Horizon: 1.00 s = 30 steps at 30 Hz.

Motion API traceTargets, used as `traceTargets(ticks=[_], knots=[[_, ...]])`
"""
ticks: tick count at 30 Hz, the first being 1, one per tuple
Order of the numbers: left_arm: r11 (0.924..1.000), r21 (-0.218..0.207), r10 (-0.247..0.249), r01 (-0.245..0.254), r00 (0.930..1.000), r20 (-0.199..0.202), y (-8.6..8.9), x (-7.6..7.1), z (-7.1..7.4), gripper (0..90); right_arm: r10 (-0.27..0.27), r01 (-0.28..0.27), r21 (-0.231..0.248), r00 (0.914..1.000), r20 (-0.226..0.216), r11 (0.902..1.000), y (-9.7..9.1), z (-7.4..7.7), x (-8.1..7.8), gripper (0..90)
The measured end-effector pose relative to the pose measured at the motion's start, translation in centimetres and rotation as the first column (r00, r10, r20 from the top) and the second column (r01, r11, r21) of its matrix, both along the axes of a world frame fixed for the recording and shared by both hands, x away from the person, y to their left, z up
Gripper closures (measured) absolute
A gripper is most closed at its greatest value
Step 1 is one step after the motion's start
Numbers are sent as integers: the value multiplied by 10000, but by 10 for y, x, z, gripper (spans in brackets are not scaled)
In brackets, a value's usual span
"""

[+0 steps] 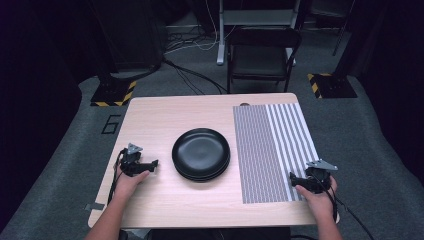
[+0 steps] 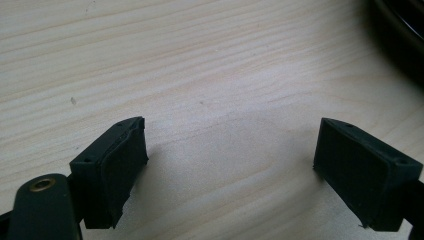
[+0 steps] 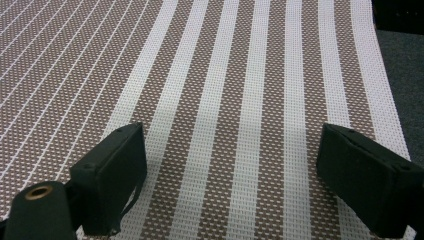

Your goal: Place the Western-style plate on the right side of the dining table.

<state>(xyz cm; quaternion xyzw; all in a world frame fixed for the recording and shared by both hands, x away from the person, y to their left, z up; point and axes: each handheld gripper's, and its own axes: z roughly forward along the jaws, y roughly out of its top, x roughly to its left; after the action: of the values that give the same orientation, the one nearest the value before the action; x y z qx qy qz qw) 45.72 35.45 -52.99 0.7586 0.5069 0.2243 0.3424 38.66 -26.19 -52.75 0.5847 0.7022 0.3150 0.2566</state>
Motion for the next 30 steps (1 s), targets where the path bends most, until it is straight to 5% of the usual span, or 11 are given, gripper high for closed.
traceTargets(ticks=[26,30], knots=[[10000,-4,-16,16,10000,-8,1,1,1,151,25,-25,37,10000,63,10000,-1,0,0,134],[9999,-66,143,-143,9999,5,2,0,1,173,-50,50,54,10000,80,10000,-1,2,-1,226]])
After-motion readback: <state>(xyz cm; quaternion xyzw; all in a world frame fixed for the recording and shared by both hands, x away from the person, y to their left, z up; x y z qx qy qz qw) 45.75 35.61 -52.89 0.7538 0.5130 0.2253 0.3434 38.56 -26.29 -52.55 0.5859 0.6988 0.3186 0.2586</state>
